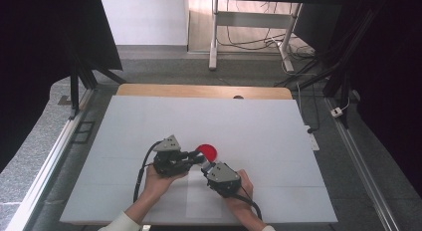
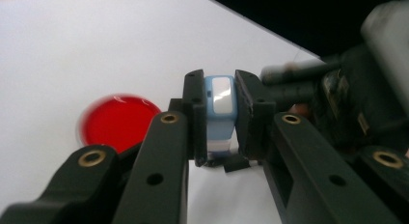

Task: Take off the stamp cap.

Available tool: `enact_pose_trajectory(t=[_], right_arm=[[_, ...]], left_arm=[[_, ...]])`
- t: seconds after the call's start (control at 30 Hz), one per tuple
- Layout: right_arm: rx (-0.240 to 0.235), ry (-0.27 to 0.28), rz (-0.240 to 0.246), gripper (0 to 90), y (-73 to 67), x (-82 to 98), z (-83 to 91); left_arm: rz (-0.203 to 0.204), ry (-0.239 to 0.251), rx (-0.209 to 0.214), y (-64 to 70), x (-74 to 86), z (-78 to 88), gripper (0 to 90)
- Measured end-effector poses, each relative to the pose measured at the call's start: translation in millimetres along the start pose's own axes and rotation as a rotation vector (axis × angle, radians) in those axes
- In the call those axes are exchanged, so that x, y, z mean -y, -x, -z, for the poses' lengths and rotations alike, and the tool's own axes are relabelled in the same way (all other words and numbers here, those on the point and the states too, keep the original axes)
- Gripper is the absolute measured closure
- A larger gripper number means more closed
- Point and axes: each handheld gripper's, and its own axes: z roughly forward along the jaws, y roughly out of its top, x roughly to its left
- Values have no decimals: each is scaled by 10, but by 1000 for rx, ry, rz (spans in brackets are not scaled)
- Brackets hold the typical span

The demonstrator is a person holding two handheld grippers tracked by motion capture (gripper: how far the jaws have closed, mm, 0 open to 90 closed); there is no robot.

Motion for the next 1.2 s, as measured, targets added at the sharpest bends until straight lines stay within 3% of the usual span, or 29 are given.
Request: enact_pose_trajectory(t=[0.07,0.17,0.37,0.53,0.73,1.2], right_arm=[[-11,16,-56,651,22,54,-7],[-9,32,-58,651,48,25,20],[-26,41,-102,650,89,53,20],[-31,45,-133,650,122,80,32],[-42,73,-148,649,171,97,84],[-63,70,-168,648,302,190,208]], left_arm=[[47,36,29,-88,-23,105,757],[70,26,57,-133,-16,124,757],[32,-15,61,-65,-3,34,757],[28,-20,68,-47,3,9,756],[4,-33,47,-38,14,-1,756],[-8,-26,28,-30,14,21,755]])
